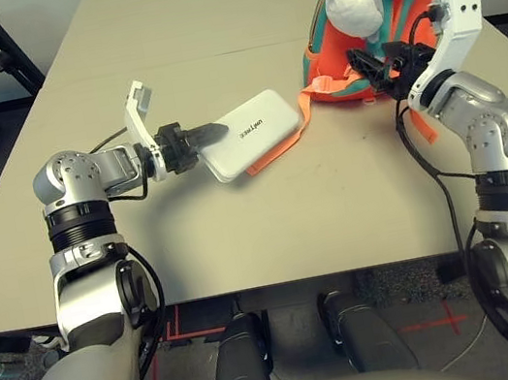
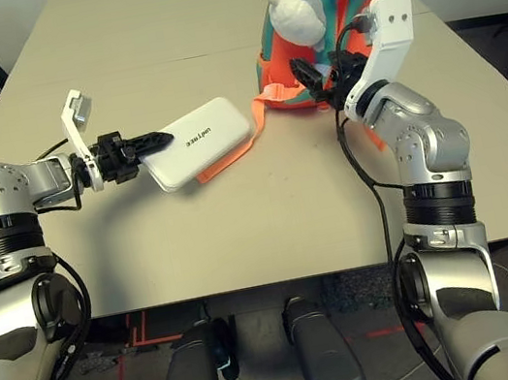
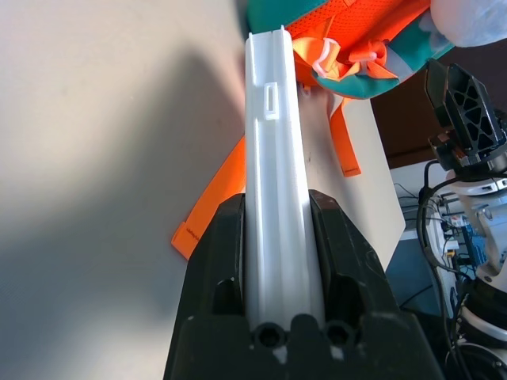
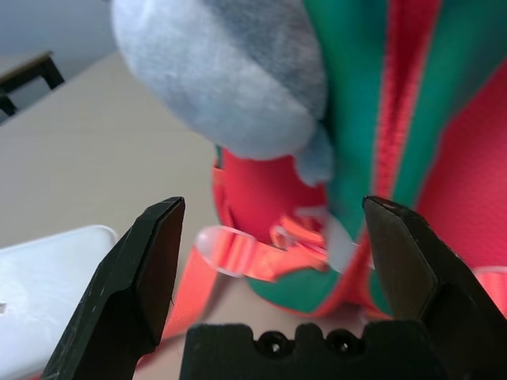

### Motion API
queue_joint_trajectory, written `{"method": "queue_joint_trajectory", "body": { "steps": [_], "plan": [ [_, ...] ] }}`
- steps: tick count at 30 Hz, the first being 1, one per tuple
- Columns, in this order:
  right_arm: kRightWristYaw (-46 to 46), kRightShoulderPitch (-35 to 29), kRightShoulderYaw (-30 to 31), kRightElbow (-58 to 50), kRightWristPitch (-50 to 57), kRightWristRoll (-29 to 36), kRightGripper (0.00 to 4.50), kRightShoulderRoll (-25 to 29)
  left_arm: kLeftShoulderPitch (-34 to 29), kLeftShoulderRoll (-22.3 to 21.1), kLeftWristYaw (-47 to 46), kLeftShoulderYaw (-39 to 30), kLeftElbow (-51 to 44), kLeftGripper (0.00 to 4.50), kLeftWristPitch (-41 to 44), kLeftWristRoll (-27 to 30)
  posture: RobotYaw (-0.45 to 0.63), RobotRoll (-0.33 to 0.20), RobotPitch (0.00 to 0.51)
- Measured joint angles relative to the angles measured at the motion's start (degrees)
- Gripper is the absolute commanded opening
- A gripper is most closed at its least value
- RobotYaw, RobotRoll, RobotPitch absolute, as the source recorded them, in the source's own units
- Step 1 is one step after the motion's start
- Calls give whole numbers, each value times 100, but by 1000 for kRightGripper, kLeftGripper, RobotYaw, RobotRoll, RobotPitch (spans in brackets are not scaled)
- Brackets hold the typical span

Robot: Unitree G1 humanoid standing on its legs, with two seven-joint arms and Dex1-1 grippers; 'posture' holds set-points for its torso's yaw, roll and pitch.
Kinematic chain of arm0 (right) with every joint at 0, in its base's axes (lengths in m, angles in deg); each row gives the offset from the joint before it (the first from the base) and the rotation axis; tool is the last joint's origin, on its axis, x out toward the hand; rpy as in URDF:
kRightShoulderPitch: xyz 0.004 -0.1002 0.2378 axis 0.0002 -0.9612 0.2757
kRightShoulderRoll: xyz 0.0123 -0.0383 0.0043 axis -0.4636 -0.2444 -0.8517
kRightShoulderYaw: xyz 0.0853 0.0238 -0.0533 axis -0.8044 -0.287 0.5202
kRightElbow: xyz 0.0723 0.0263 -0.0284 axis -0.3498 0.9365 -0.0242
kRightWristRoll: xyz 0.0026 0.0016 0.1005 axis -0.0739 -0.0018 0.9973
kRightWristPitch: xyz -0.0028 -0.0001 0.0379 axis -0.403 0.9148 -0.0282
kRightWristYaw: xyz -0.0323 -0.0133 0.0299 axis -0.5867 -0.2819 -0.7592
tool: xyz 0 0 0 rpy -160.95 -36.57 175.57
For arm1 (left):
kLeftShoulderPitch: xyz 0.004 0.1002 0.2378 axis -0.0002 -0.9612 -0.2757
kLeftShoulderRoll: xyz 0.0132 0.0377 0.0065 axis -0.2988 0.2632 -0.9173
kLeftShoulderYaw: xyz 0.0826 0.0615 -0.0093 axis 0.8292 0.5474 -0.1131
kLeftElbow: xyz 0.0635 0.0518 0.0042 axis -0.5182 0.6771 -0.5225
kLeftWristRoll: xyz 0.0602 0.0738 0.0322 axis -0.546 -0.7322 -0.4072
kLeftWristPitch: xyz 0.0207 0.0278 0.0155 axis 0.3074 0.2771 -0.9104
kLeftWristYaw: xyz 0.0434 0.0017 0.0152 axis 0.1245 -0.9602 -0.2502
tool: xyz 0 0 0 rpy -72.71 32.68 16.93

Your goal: Put the pencil case into the backpack and zip it.

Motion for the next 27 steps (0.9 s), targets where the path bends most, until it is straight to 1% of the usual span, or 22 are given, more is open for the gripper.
{"method": "queue_joint_trajectory", "body": {
  "steps": [5,9,12,16,19,23,27],
  "plan": [
    [73,-119,-17,-239,302,9,4500,321,-17,2,-41,-9,-24,1018,21,1,-190,0,132],
    [84,-134,-22,-278,304,-2,4500,345,-17,14,-44,-8,-23,1018,22,1,-196,0,132],
    [65,-76,-21,-9,65,-83,4500,253,-16,14,-44,-4,-21,1018,19,0,-180,0,123],
    [76,149,28,753,-494,-240,4500,18,2,16,-50,-5,-9,1018,-14,-1,-167,0,117],
    [118,415,153,1500,-1059,-448,4500,-16,13,16,-57,-11,-9,1018,-67,-2,-155,0,114],
    [134,859,169,2490,-1889,-680,4500,-52,13,18,-97,-51,-17,1018,-87,0,-139,0,114],
    [94,1166,169,3374,-2708,-908,4500,-122,7,19,-126,-99,-84,1018,-86,3,-131,0,116]
  ]
}}
